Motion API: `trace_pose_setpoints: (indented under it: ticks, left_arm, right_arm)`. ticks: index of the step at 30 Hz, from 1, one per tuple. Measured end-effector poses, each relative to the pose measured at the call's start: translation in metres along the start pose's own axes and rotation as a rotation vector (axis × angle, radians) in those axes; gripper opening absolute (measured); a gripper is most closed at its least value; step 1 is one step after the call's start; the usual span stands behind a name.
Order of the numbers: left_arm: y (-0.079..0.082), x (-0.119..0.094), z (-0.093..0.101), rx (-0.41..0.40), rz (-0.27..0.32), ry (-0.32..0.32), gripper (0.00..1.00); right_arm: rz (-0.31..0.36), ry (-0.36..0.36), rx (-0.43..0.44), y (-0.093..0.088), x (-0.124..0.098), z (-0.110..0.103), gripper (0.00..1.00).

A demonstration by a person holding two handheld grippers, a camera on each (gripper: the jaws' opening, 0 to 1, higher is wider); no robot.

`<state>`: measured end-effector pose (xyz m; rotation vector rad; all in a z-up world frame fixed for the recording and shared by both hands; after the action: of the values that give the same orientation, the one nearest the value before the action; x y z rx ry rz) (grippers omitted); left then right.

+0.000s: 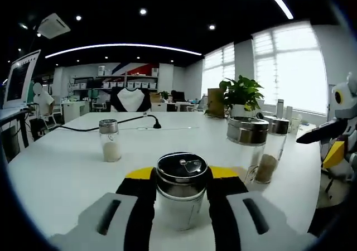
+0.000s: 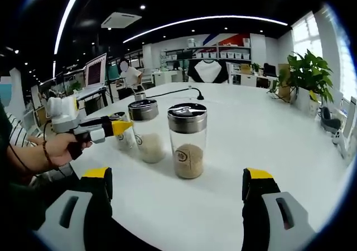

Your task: Rotate the seasoning bottle until the label or dispensing opening points toward the visible target arrow and the bottle remains upright within the marked orientation range

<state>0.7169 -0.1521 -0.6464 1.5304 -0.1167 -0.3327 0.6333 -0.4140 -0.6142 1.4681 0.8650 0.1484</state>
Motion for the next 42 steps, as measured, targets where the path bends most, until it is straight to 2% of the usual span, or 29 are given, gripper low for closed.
trace_pose_setpoints:
  ticks: [13, 27, 37, 42]
  left_arm:
    - [0.000, 0.001, -0.002, 0.006, -0.003, -0.034, 0.37]
    - [0.001, 0.002, -0.006, 0.021, -0.001, -0.109, 0.37]
    - [0.001, 0.004, -0.009, 0.040, -0.003, -0.181, 0.37]
    - [0.001, 0.005, -0.013, 0.043, -0.004, -0.237, 0.37]
  right_arm:
    - [0.003, 0.002, 0.001, 0.000, 0.000, 0.000, 0.99]
    - [-0.004, 0.000, 0.000, 0.000, -0.001, -0.001, 0.99]
    - [-0.005, 0.003, 0.001, 0.000, -0.001, -0.001, 0.99]
    - [-0.003, 0.000, 0.001, 0.001, -0.001, -0.001, 0.99]
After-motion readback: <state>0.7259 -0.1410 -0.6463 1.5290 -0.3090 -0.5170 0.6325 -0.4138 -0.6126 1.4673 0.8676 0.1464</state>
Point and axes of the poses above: the point that each gripper's makers call its tool centre point, and the gripper's own axes: x roughly forward along the fingers, z roughly to its right, y roughly out of its top, the point moved 9 cm from there along -x, roughly backward along the fingers, and after that the axes turned 9 degrees about y, right-handed, at the moved point
